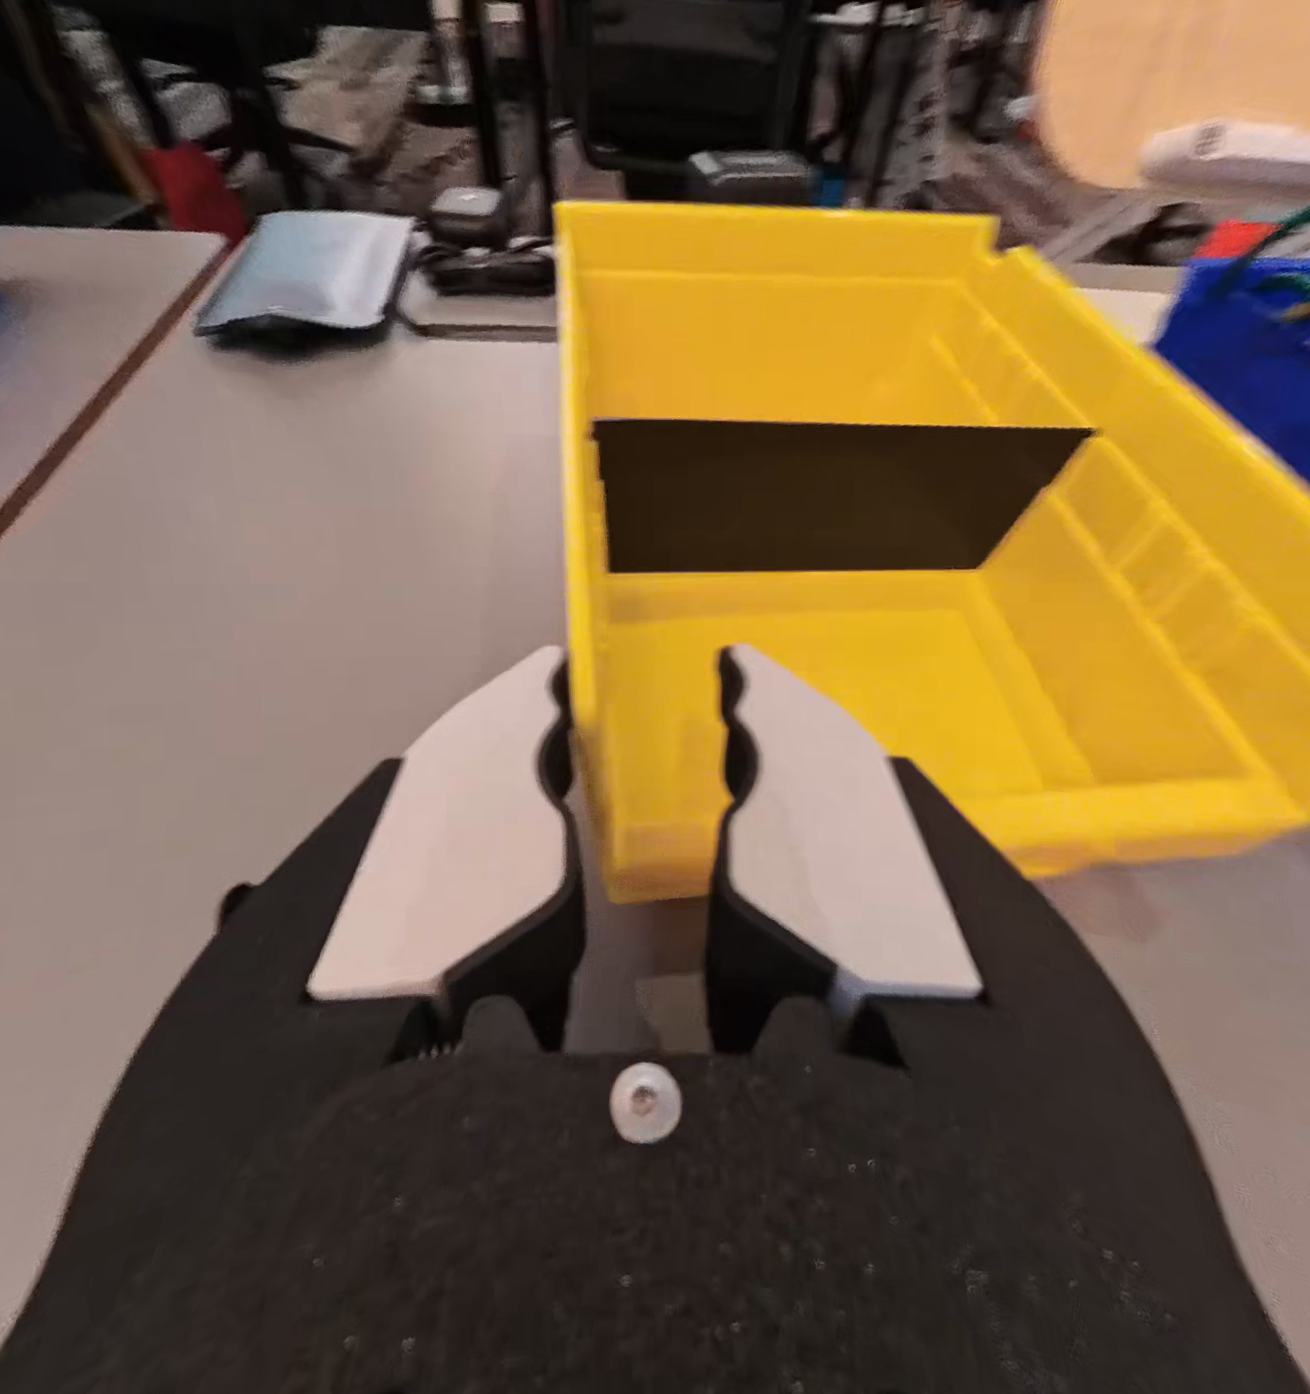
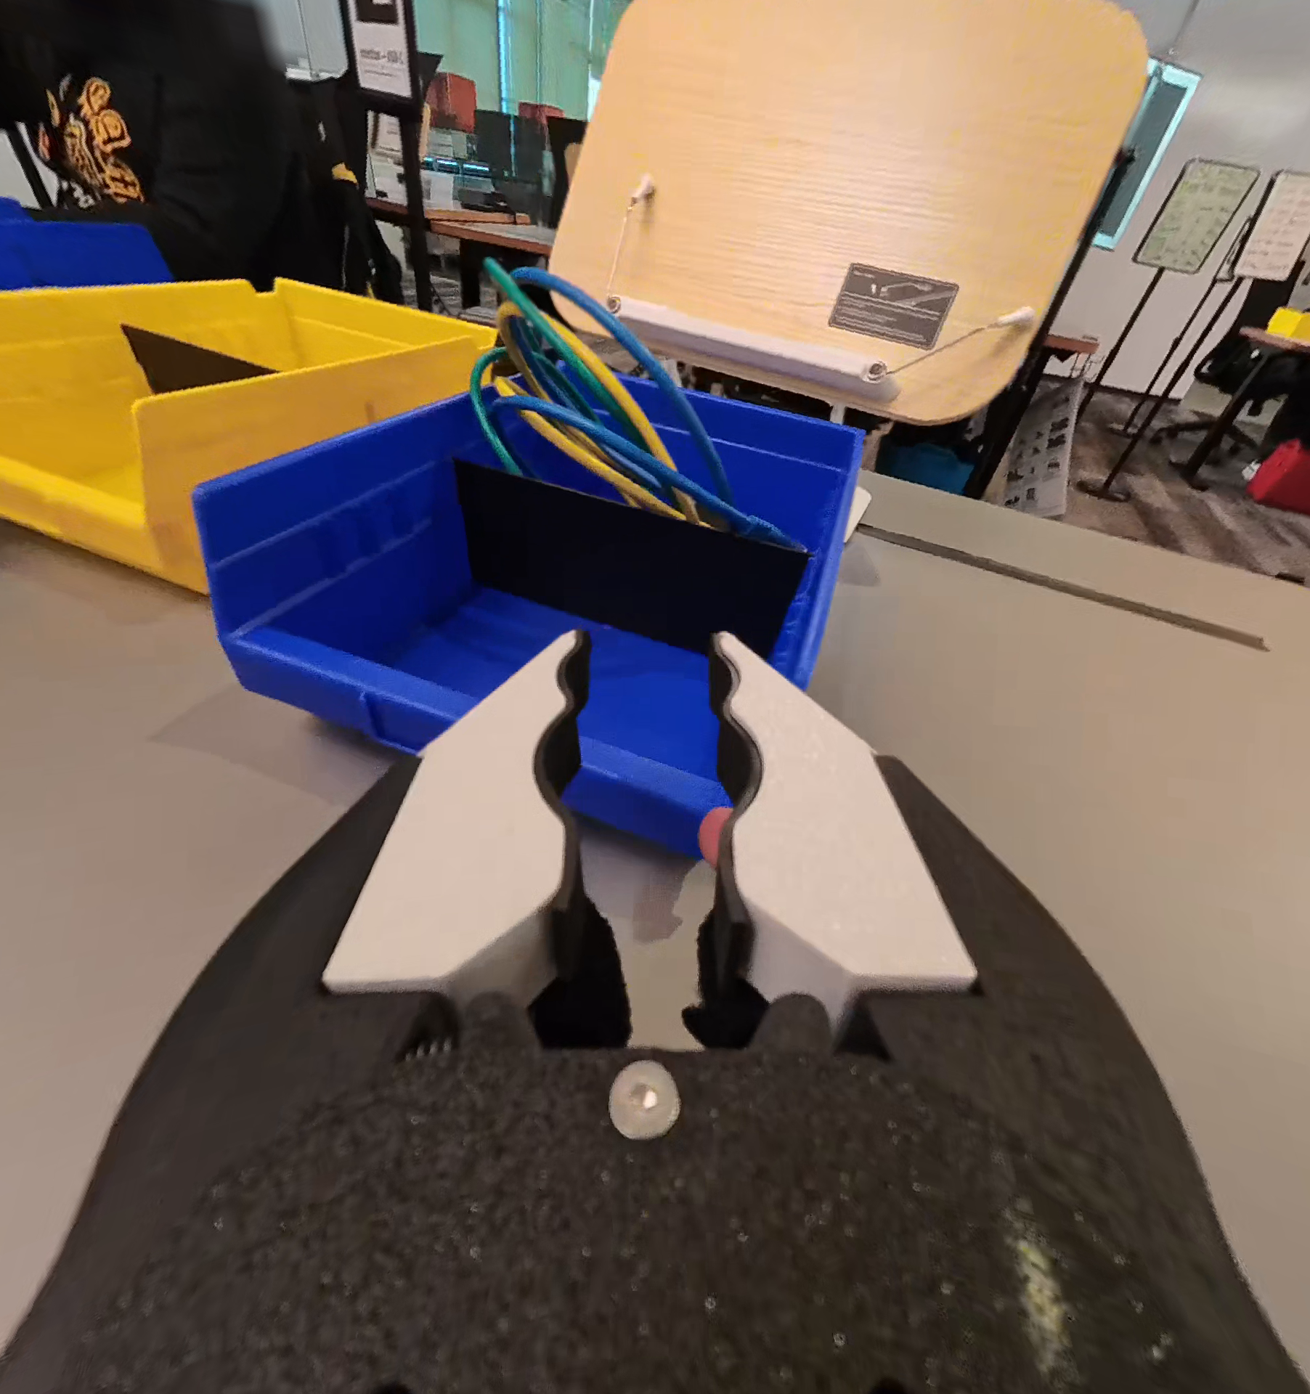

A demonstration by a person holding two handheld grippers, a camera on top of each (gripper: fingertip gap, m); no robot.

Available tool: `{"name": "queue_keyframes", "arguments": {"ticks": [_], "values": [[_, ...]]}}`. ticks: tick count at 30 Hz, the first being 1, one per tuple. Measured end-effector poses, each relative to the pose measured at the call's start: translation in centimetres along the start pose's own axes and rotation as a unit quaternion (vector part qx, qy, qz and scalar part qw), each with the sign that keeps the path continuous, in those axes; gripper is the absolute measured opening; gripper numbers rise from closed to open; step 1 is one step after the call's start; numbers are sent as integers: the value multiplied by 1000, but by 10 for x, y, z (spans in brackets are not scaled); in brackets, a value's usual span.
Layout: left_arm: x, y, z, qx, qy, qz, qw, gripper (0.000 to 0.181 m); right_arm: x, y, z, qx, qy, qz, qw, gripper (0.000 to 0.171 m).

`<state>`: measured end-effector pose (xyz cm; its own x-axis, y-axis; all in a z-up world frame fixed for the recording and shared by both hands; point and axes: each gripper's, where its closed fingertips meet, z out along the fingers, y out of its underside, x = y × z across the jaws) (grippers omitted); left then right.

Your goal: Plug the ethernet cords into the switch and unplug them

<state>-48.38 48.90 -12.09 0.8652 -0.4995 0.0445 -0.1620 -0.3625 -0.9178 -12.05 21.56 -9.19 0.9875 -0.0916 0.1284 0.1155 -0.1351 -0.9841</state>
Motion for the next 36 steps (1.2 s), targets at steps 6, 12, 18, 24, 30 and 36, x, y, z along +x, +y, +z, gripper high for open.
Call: {"name": "queue_keyframes", "arguments": {"ticks": [6,12,18,24,30,36], "values": [[4,19,-14,-49,12,-9,999,3,-52,-1,-11,2,-57,-8,998,30],[24,50,-78,-86,-23,5,996,4,-167,3,-15,-47,-194,58,978,35],[54,75,-132,-87,-58,43,994,5,-228,10,29,-82,-162,29,983,48],[66,86,-158,-85,-63,57,993,6,-214,15,54,-127,-88,31,988,6],[89,48,-185,12,-126,88,988,5,-193,-25,36,-62,-55,18,996,2],[166,-48,-213,166,-103,125,973,5,-111,-110,-6,61,-16,24,998,2]]}}
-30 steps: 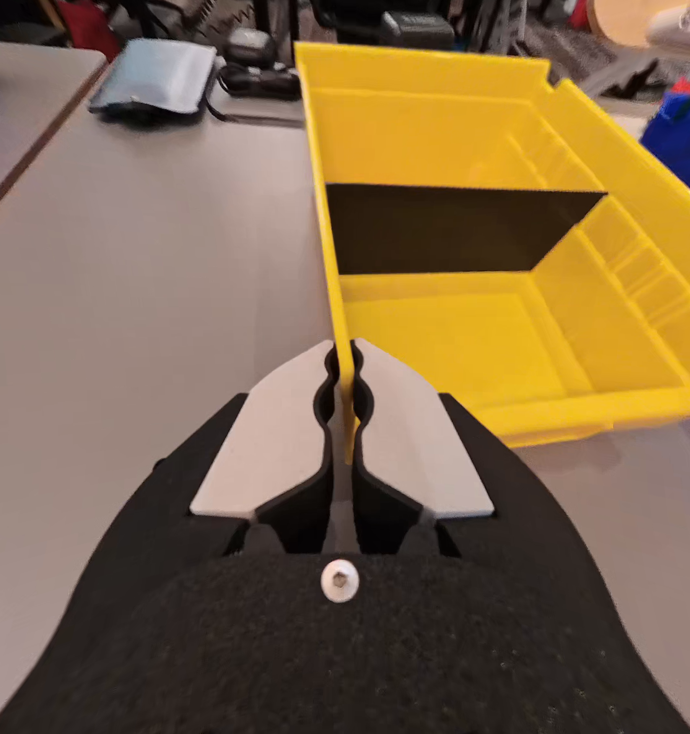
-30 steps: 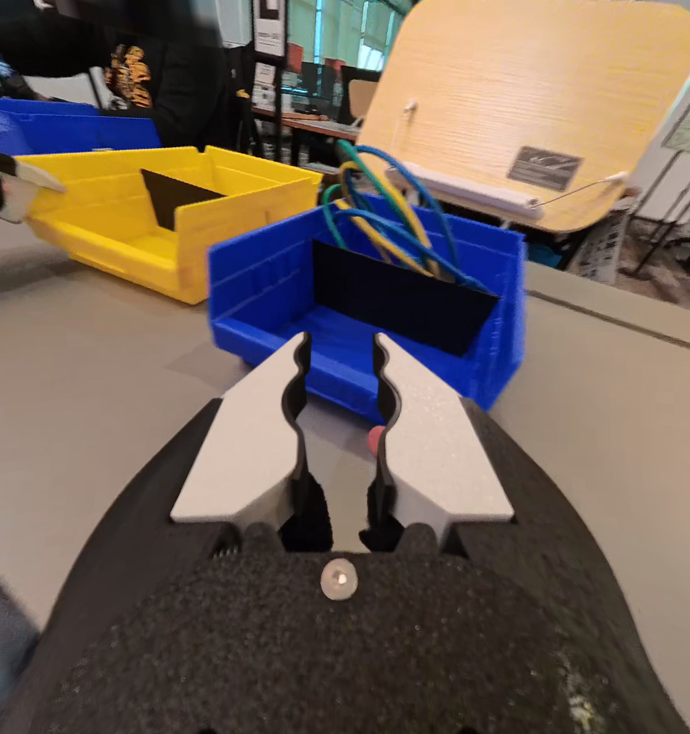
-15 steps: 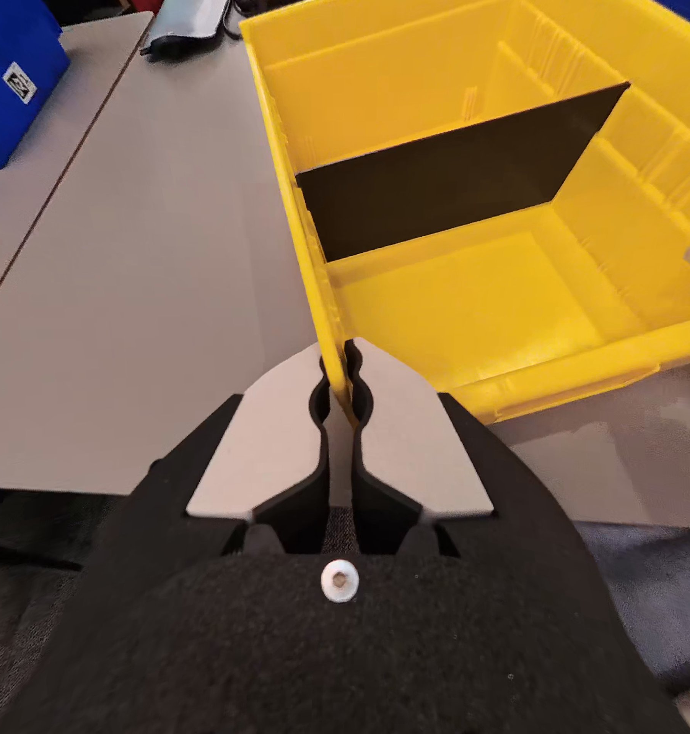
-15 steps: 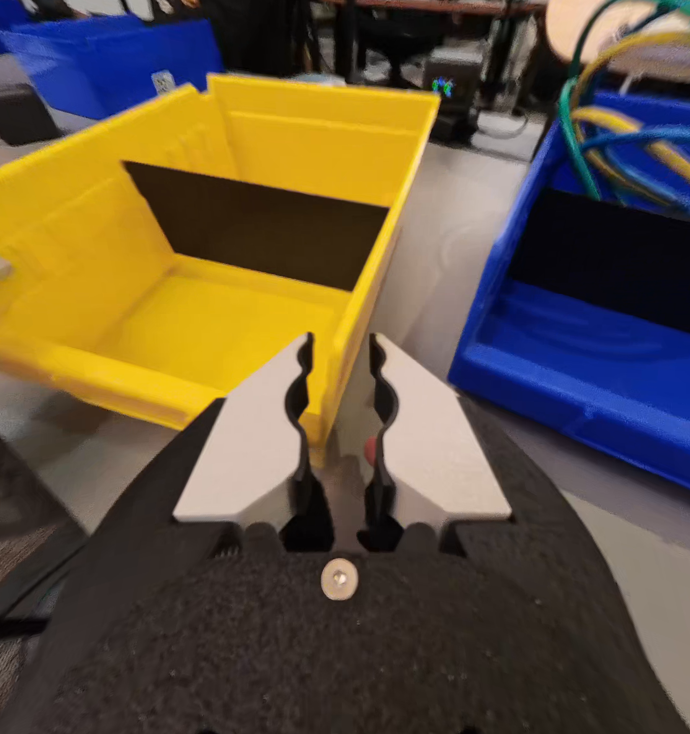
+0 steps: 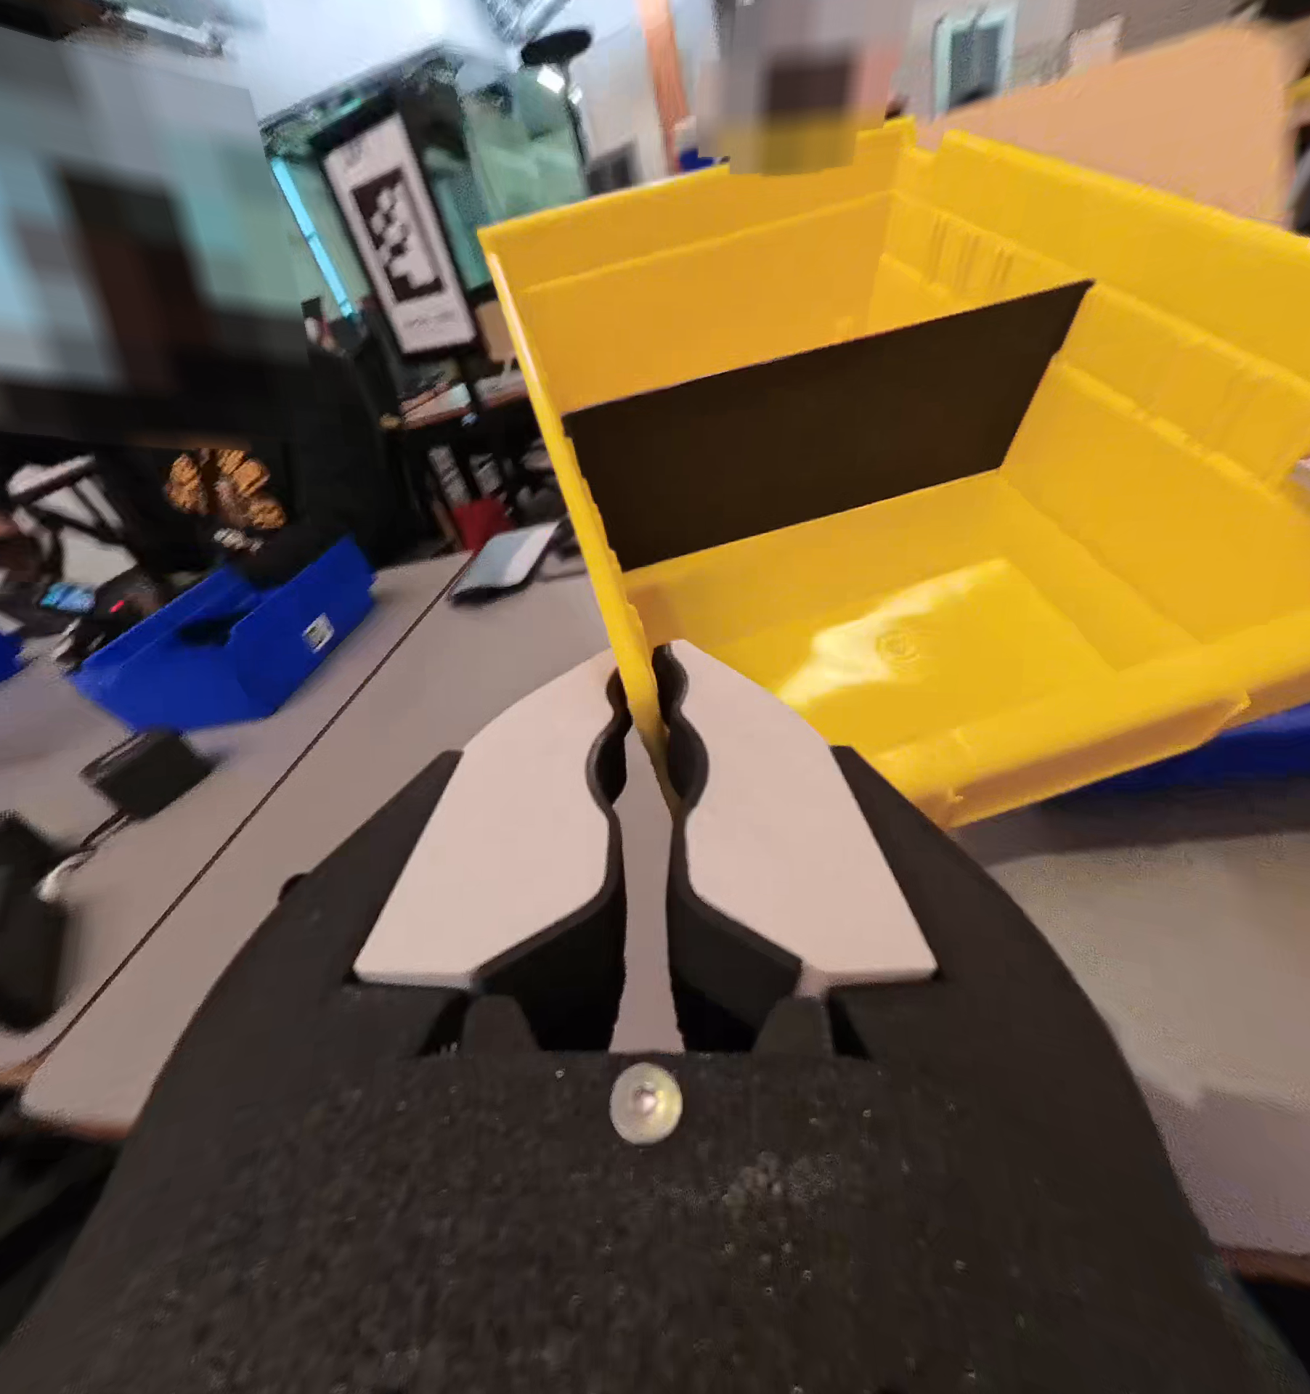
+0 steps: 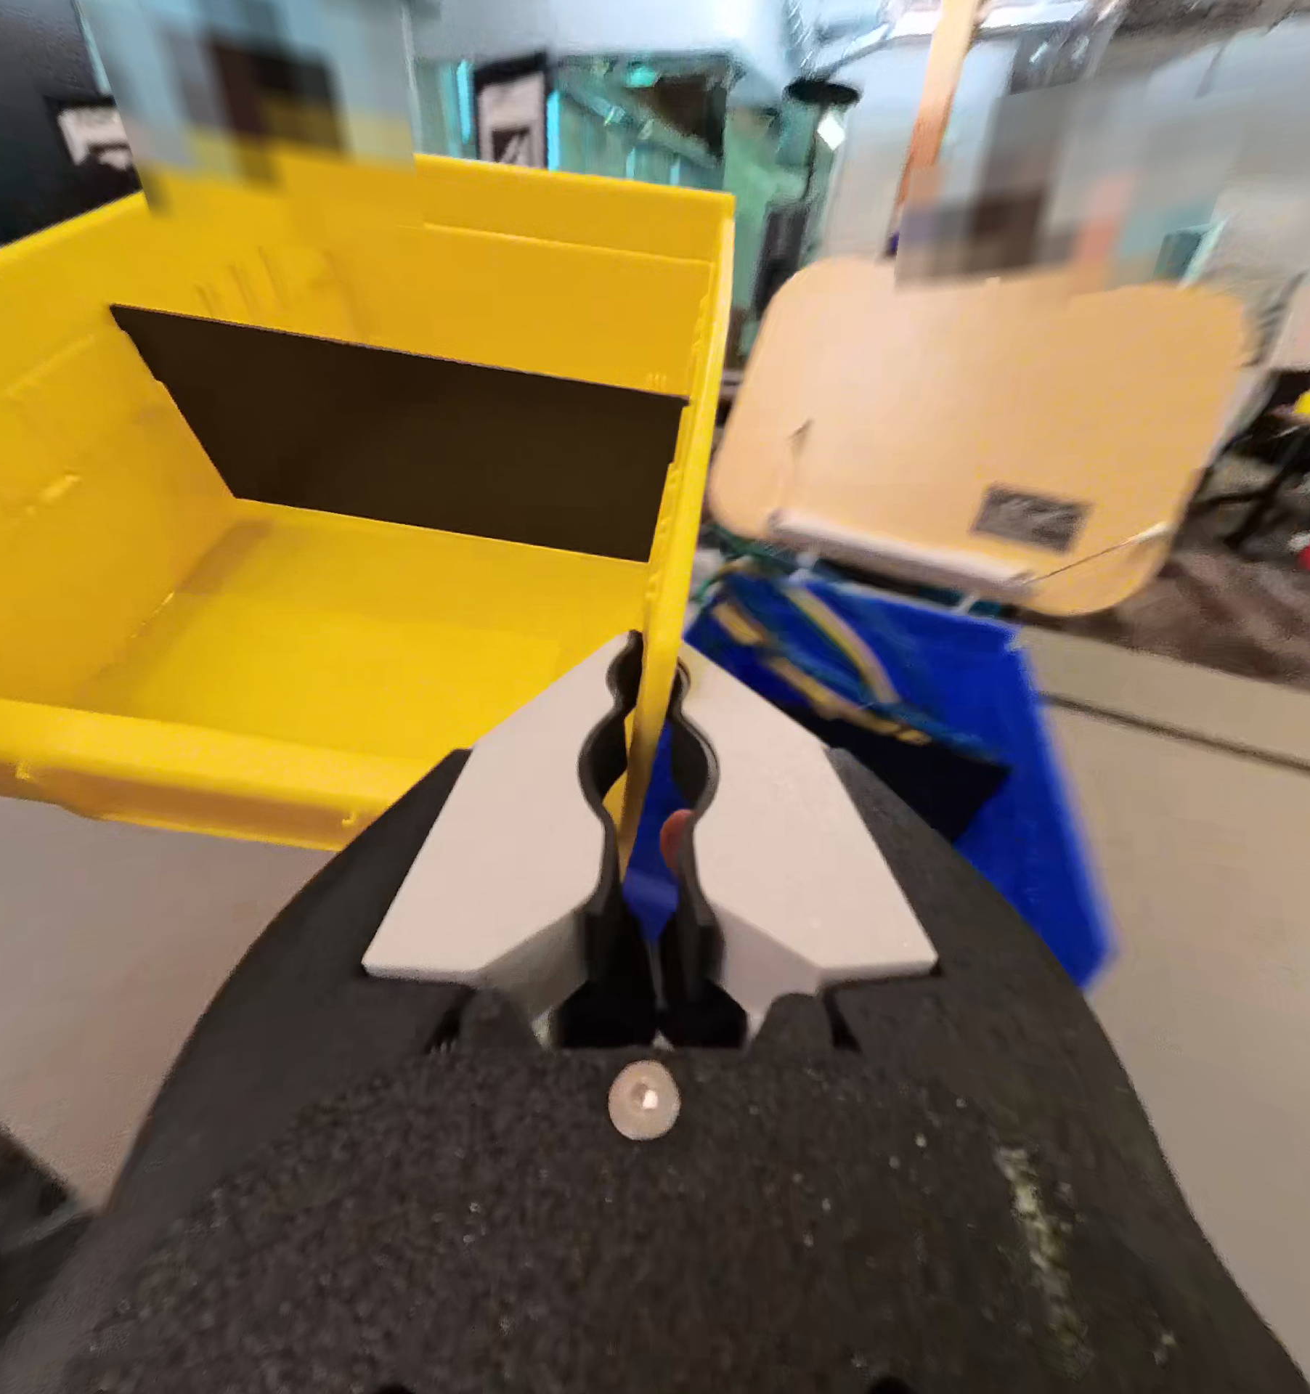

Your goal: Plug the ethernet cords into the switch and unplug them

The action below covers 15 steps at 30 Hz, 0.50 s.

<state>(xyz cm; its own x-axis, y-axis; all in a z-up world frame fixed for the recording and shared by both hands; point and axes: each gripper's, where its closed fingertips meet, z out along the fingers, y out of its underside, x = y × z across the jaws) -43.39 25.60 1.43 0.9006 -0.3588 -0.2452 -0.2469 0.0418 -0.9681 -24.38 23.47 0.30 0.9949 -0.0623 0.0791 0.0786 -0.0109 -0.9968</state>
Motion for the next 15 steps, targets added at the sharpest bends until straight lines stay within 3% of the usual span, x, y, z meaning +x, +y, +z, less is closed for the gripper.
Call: {"name": "queue_keyframes", "arguments": {"ticks": [3,6,11,15], "values": [[63,-43,20,24,60,14,998,6,76,-33,-23,28,64,-5,998,1],[152,-66,46,16,126,12,992,7,168,-36,-48,13,139,-3,990,1],[318,-66,80,-31,225,30,973,7,317,17,-96,-81,223,11,971,0],[416,-44,89,-63,255,47,964,7,399,76,-122,-114,240,36,963,0]]}}
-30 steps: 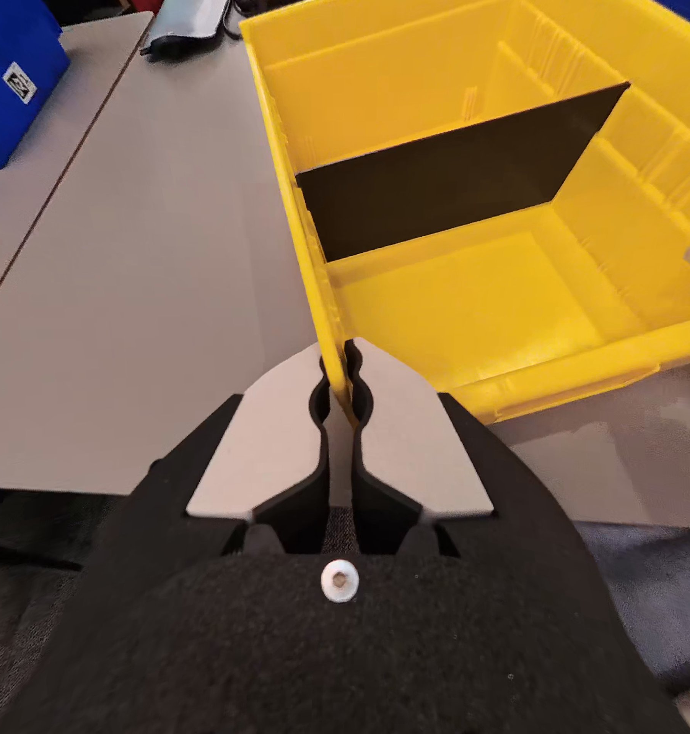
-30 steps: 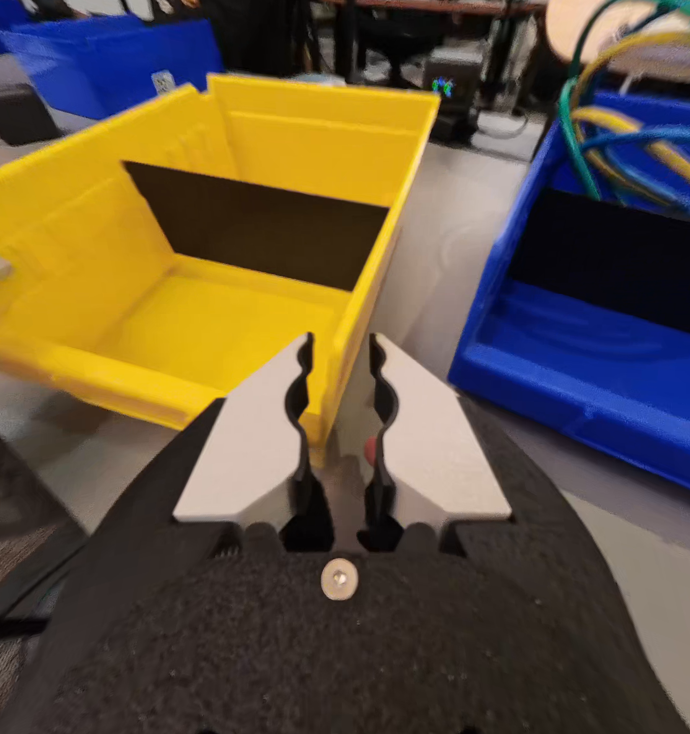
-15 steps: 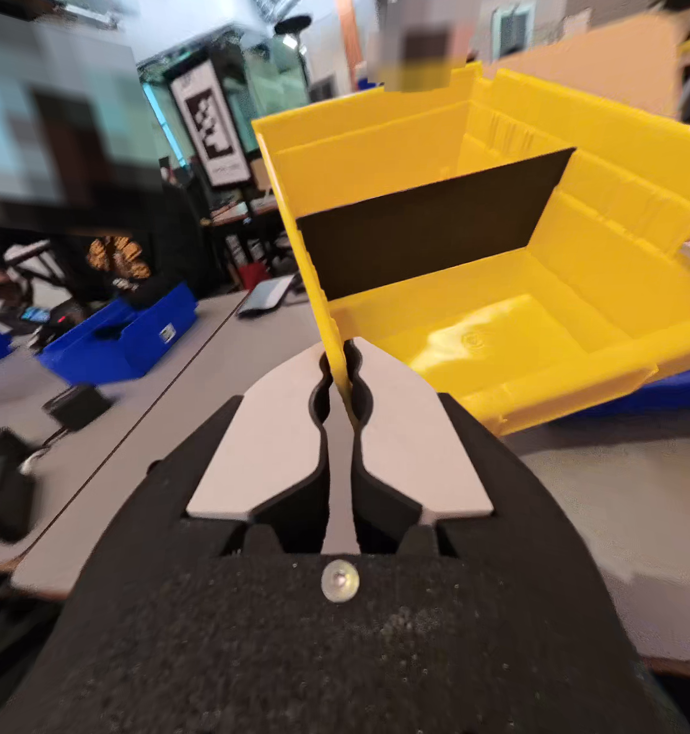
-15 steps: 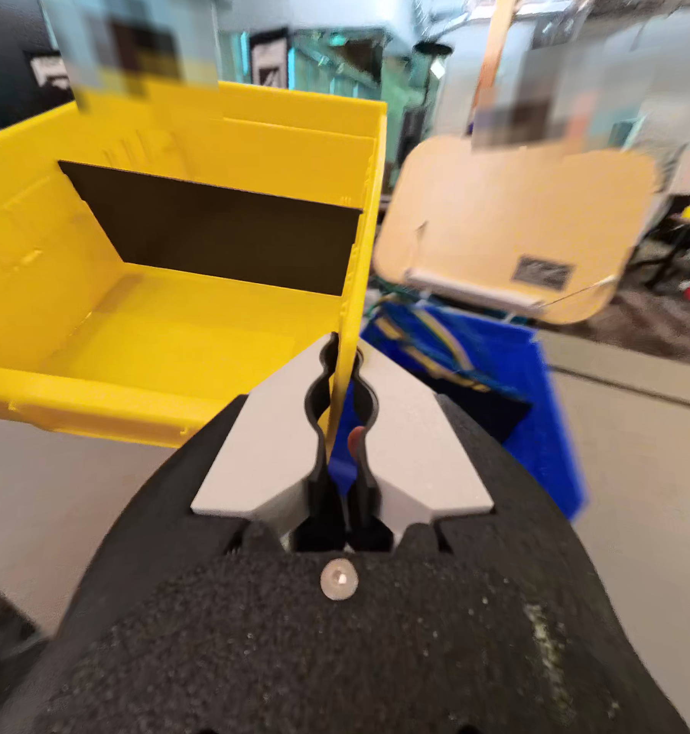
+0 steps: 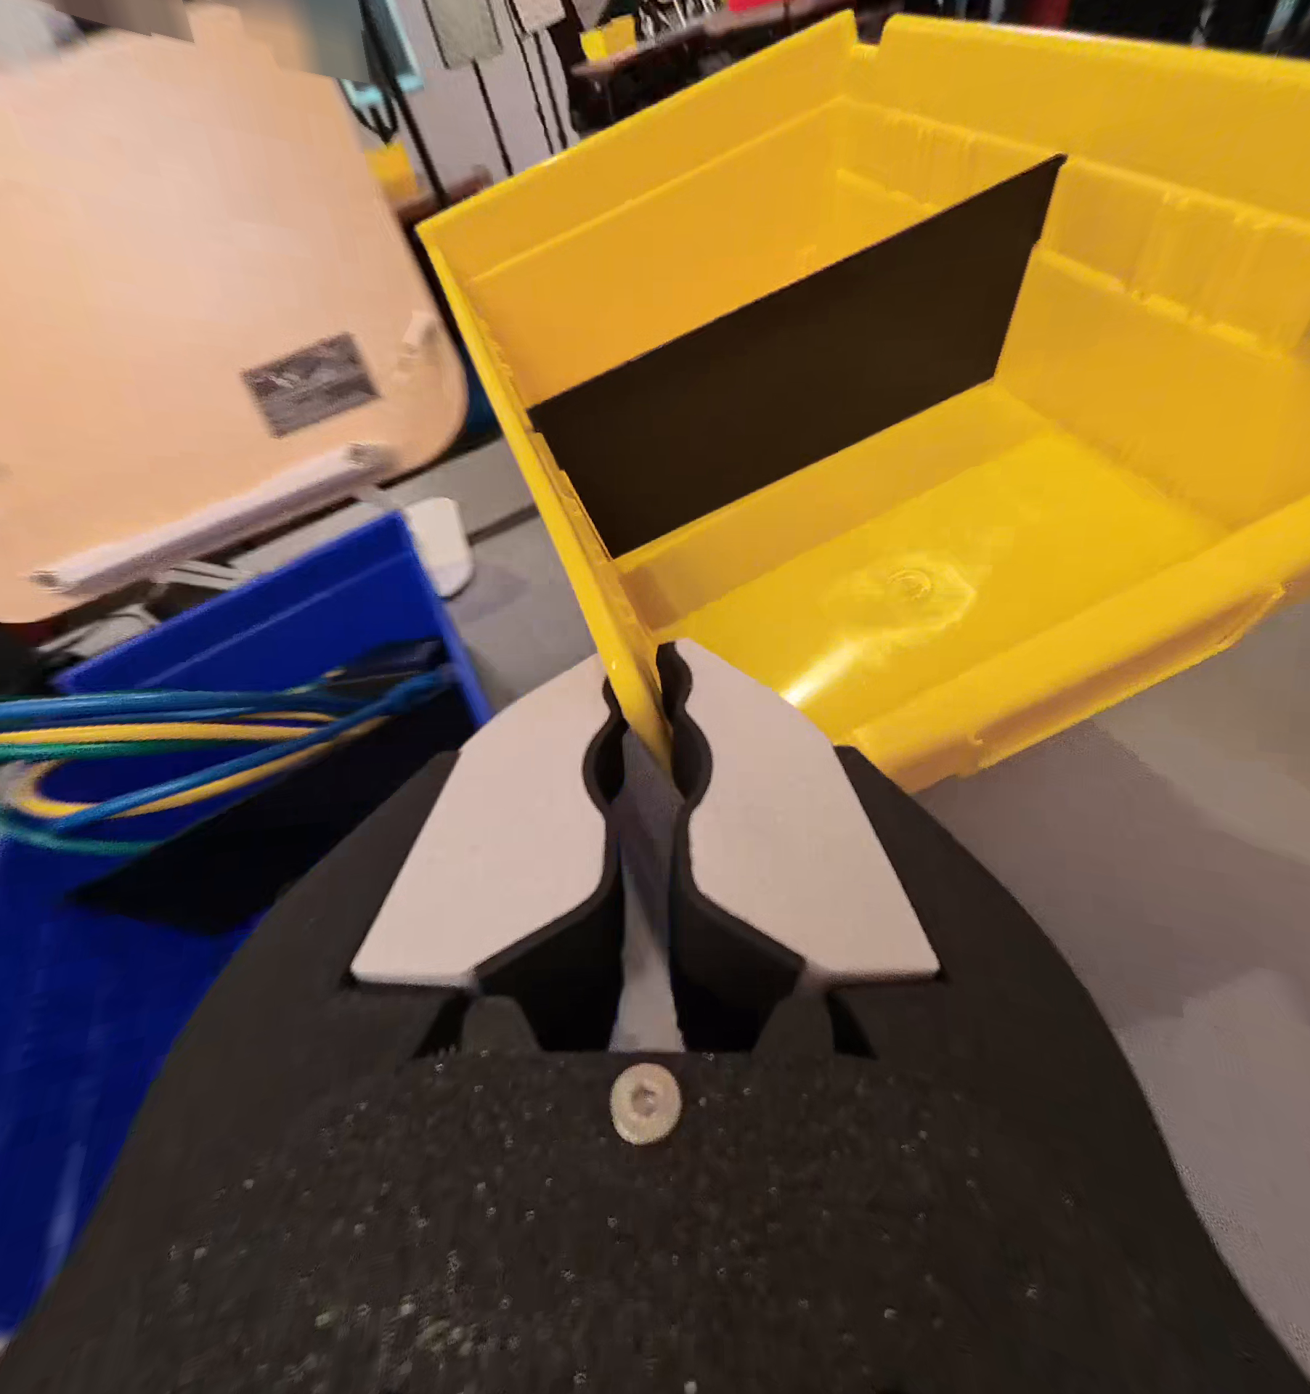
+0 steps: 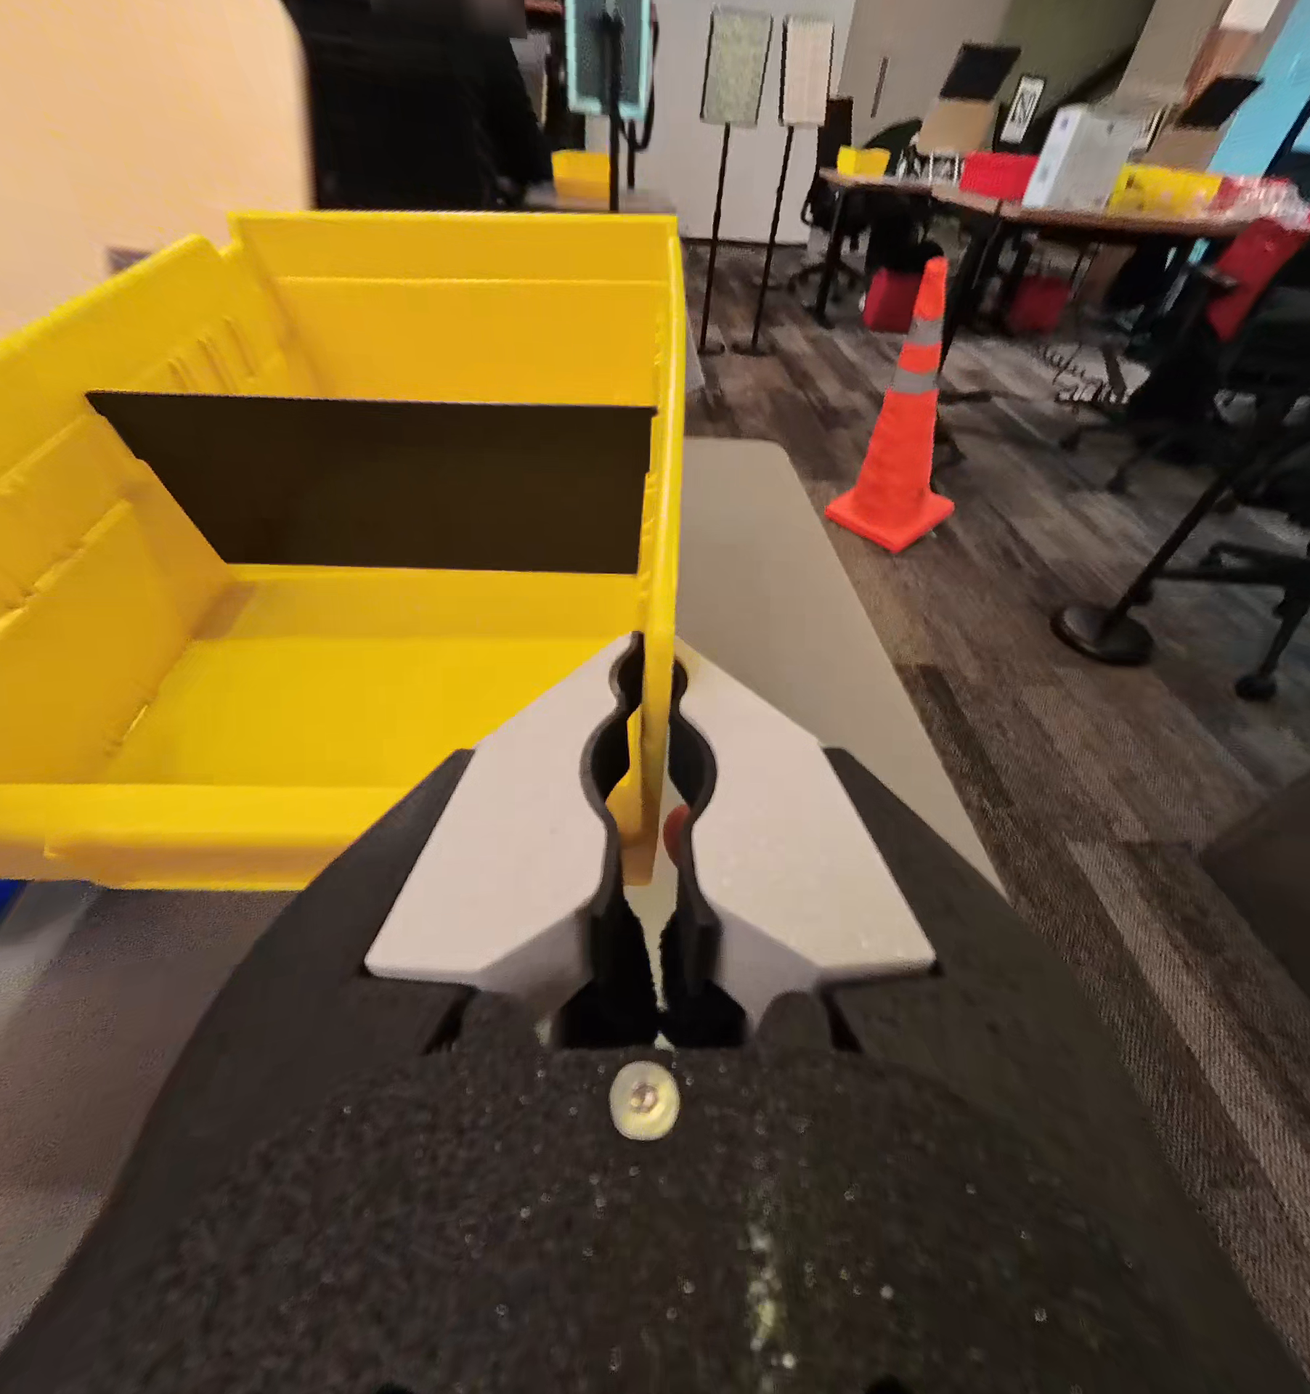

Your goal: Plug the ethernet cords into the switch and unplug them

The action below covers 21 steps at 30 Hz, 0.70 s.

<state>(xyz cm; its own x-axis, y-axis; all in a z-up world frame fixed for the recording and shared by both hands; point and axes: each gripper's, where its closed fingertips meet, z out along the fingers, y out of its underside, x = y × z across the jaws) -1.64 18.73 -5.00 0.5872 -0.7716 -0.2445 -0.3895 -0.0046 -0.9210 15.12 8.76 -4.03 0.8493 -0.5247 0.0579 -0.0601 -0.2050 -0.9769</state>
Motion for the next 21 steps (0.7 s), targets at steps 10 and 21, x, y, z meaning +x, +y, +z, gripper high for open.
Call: {"name": "queue_keyframes", "arguments": {"ticks": [10,21], "values": [[58,55,64,-54,13,-36,998,7,48,87,56,-74,8,22,997,2],[25,37,-67,-26,215,-28,976,24,65,87,45,-69,71,-2,995,26]]}}
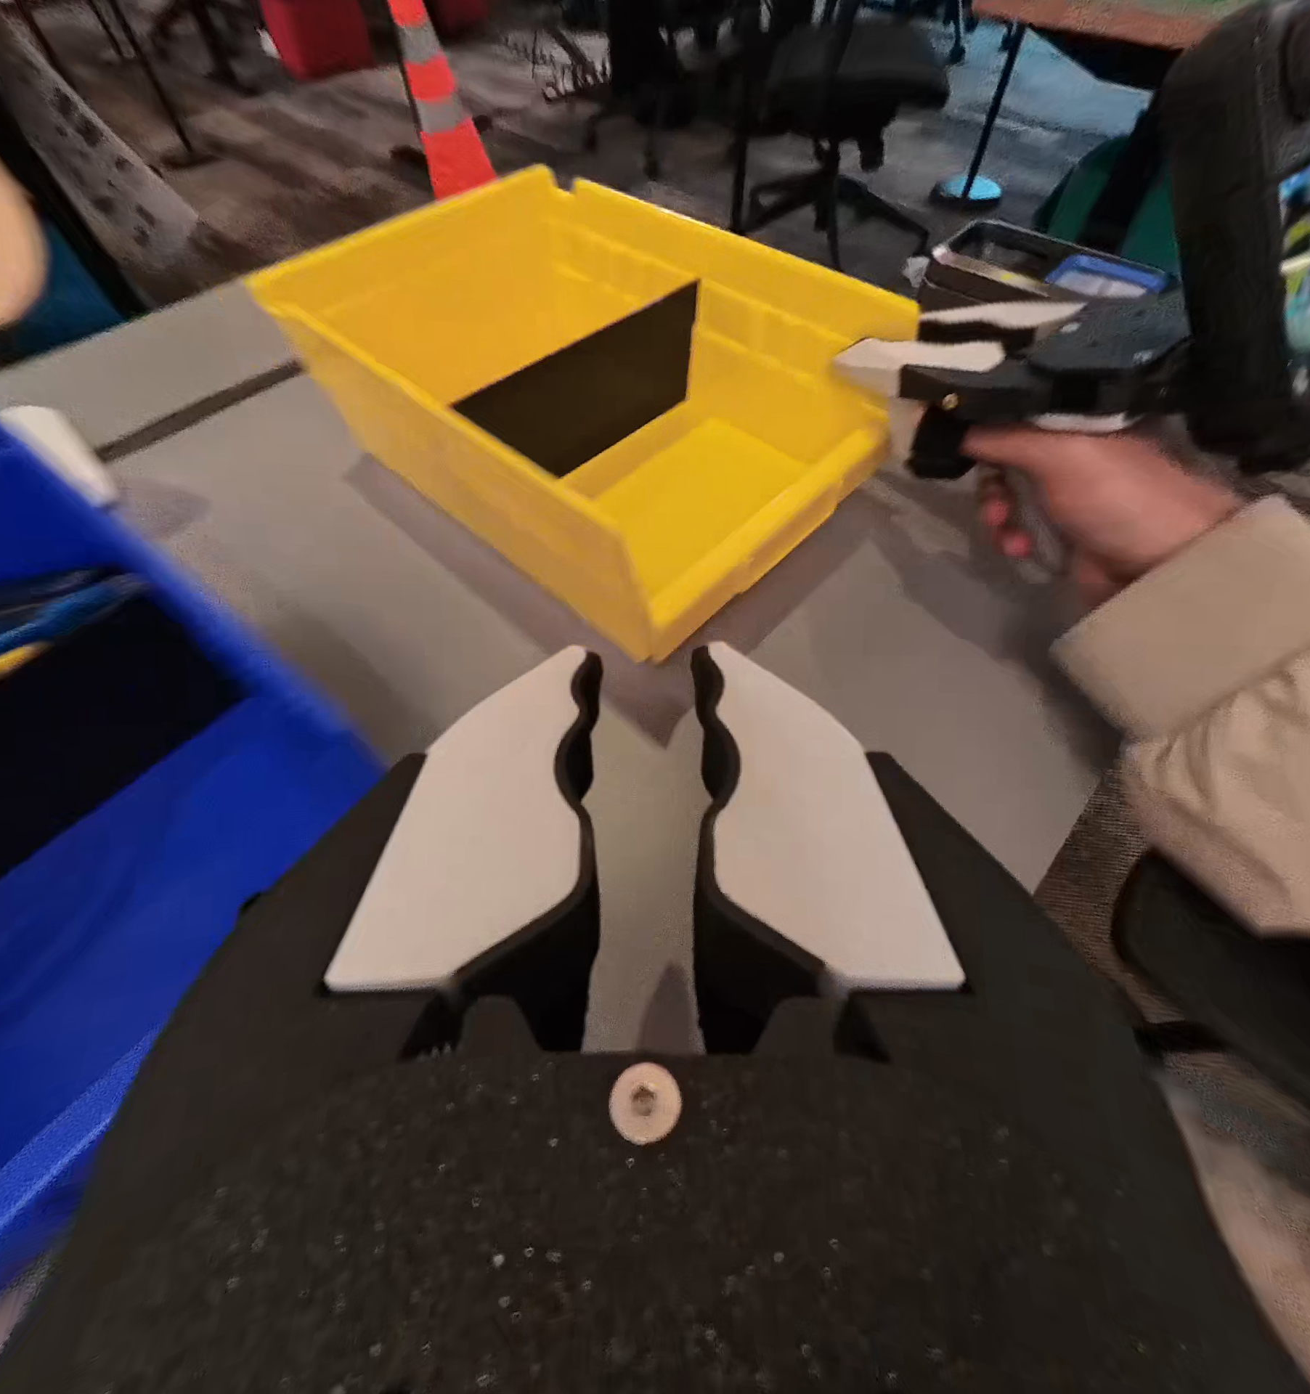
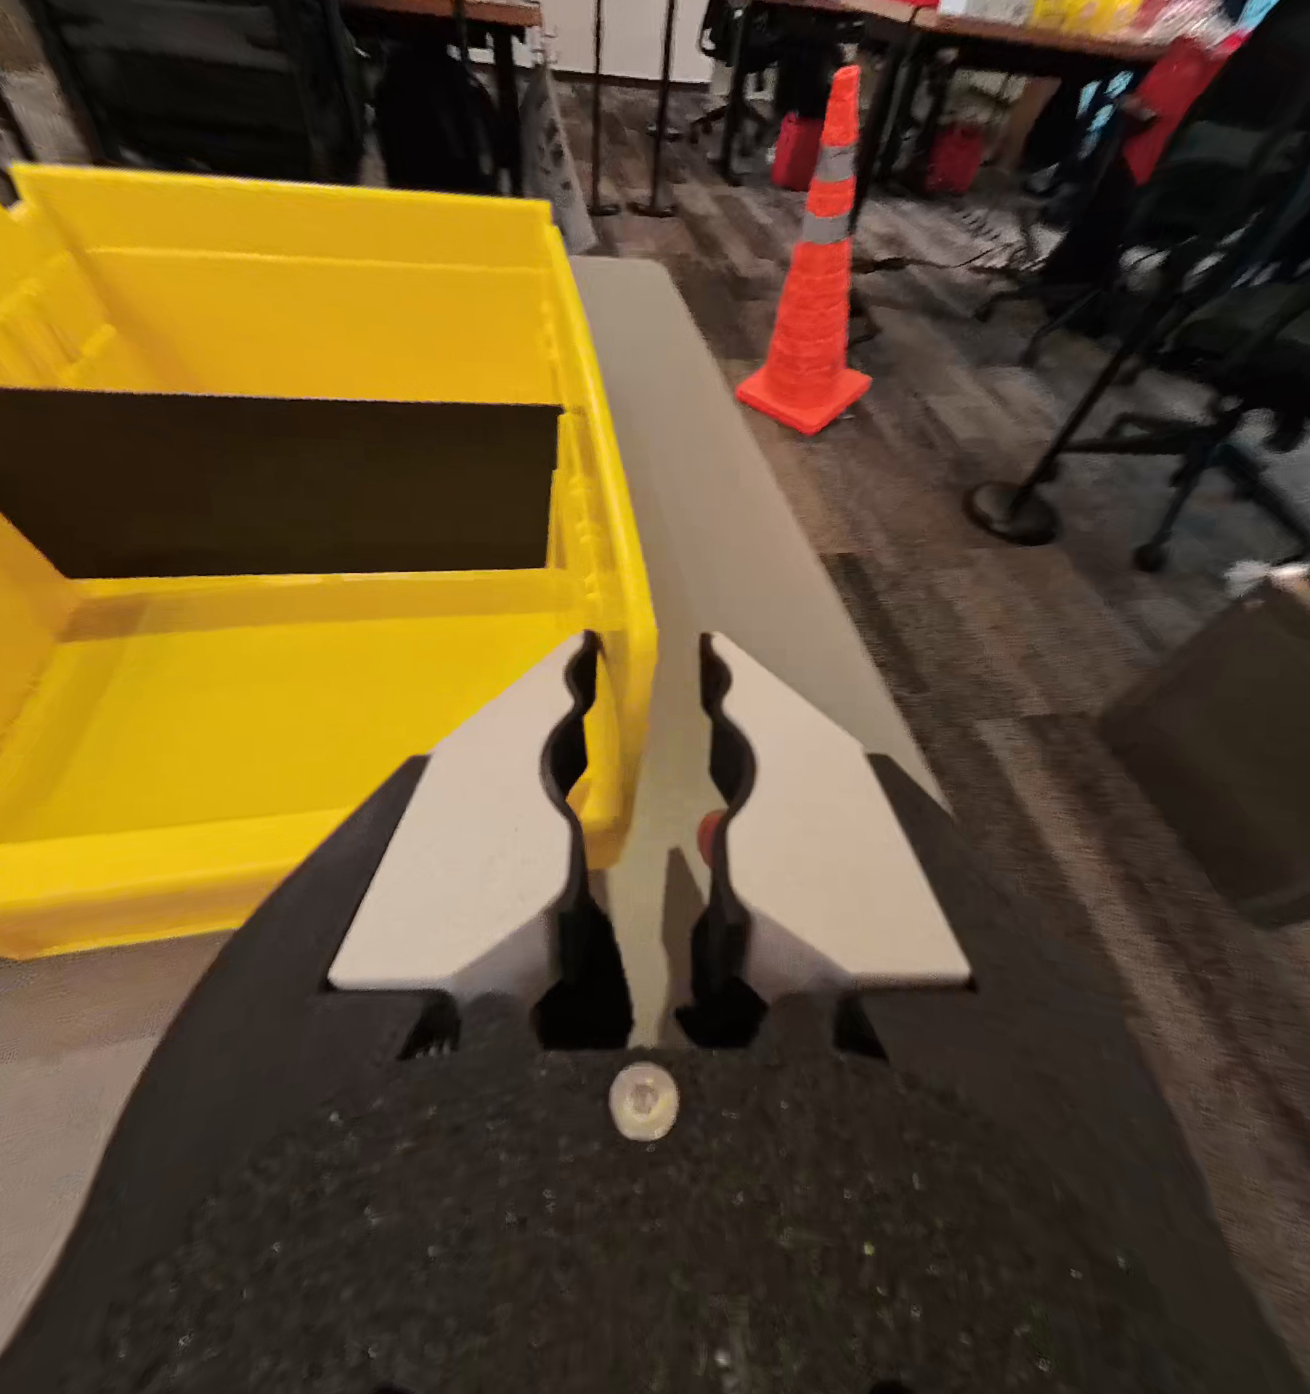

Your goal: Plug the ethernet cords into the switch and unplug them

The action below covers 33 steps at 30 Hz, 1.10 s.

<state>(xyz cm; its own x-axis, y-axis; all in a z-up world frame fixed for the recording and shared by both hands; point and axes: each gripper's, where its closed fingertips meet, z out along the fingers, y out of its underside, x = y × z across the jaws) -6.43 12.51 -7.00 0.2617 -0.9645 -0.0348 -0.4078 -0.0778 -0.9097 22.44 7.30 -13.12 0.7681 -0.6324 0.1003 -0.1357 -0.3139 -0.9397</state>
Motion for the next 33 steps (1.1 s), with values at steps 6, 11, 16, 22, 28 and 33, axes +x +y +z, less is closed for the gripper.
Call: {"name": "queue_keyframes", "arguments": {"ticks": [6,11,16,22,28,33], "values": [[-181,71,-111,22,-238,-35,970,37,-100,-86,-79,121,-86,-34,988,30],[-230,124,-92,-26,-218,-134,966,64,-298,-52,-118,69,-284,-1,956,50],[-234,130,-69,-35,-204,-161,965,41,-321,-22,-76,45,-150,-4,988,44],[-237,130,-73,-52,-205,-141,967,14,-339,1,-56,-30,-166,-3,986,3],[-292,124,-135,-38,-263,-74,961,5,-403,-19,-89,11,-162,7,987,3],[-367,154,-214,-15,-268,-94,959,3,-512,-32,-125,39,-193,-23,980,6]]}}
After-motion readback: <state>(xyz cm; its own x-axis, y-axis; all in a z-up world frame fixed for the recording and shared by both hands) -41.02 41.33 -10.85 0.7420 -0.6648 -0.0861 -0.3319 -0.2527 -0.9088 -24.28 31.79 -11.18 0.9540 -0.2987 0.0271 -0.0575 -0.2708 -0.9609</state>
